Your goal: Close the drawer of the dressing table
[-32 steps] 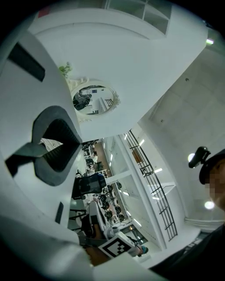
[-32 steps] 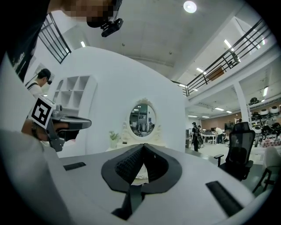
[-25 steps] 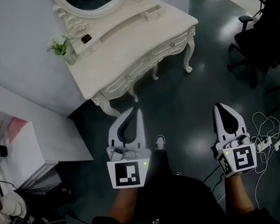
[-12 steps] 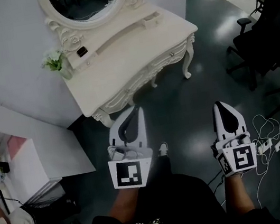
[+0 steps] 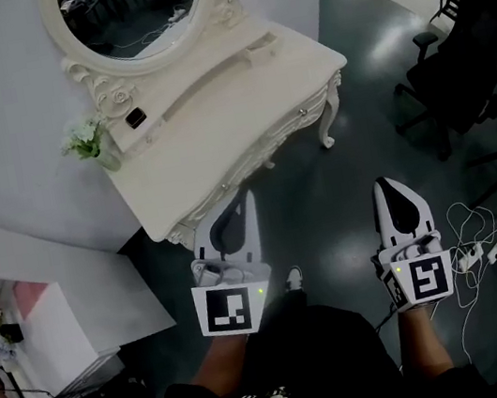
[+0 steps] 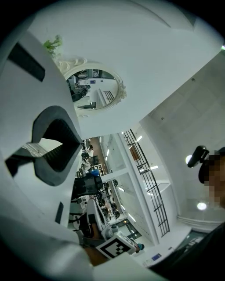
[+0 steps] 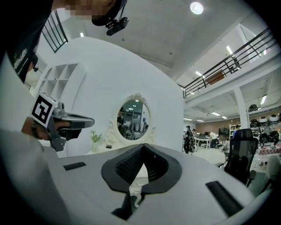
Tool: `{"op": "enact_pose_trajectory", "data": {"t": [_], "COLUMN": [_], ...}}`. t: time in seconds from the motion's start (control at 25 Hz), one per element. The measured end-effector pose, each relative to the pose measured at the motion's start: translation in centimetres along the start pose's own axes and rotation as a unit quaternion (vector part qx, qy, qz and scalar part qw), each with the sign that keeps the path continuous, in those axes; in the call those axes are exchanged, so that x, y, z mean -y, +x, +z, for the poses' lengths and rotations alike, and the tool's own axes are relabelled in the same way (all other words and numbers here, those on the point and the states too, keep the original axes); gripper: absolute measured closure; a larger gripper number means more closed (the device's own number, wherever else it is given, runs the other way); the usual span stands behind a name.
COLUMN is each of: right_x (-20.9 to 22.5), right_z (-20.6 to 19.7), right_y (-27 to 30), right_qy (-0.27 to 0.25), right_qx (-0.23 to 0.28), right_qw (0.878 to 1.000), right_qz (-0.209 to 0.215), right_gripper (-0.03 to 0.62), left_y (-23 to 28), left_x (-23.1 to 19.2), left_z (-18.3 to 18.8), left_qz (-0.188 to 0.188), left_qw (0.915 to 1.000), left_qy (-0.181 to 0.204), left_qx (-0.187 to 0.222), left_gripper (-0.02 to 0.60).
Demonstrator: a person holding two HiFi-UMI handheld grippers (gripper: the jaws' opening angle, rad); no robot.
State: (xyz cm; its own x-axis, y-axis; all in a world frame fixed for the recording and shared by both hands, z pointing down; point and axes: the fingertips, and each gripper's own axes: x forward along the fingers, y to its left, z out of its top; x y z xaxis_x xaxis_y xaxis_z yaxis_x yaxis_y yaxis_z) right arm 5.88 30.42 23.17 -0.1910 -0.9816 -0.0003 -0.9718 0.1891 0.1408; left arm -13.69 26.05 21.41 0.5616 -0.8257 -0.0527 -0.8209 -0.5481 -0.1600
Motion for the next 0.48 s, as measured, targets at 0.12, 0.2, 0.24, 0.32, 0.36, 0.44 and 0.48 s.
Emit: {"op": "enact_pose_trajectory", "data": {"t": [0.12, 0.2, 0.24, 0.32, 0.36, 0.44, 0.48], "right_x": [0.2, 0.2, 0.2, 0.2, 0.3, 0.7, 0.9], "right_z": [0.0, -0.1, 0.0, 0.2, 0.3, 0.2, 0.1], "right_y": [1.4, 2.3, 2.7, 3.5, 3.8, 4.3, 4.5], "right_qy": [0.001, 0.001, 0.001, -0.002, -0.004, -0.004, -0.002], "right_qx": [0.002, 0.001, 0.003, 0.007, 0.007, 0.007, 0.007], "right_qw": [1.0, 1.0, 1.0, 1.0, 1.0, 1.0, 1.0], "right_qz": [-0.007, -0.01, -0.009, -0.008, -0.01, -0.019, -0.025], "right_gripper": [0.602, 0.603, 0.603, 0.603, 0.602, 0.602, 0.603], "left_y": [1.2, 2.1, 2.5, 3.3, 3.7, 4.5, 4.8], "left_x": [-0.8, -1.4, -1.8, -2.2, -2.3, -2.3, -2.4], "left_z": [0.0, -0.4, -0.6, -0.8, -0.9, -1.2, -1.4], "left_qz": [-0.007, -0.01, -0.01, -0.012, -0.015, -0.023, -0.027], "left_qw": [0.9999, 0.9999, 0.9999, 0.9999, 0.9998, 0.9996, 0.9995], "left_qy": [0.007, 0.003, -0.001, -0.005, -0.005, -0.008, -0.01], "left_qx": [0.008, 0.006, 0.006, 0.008, 0.009, 0.011, 0.01], "left_gripper": [0.58, 0.58, 0.58, 0.58, 0.58, 0.58, 0.58]}}
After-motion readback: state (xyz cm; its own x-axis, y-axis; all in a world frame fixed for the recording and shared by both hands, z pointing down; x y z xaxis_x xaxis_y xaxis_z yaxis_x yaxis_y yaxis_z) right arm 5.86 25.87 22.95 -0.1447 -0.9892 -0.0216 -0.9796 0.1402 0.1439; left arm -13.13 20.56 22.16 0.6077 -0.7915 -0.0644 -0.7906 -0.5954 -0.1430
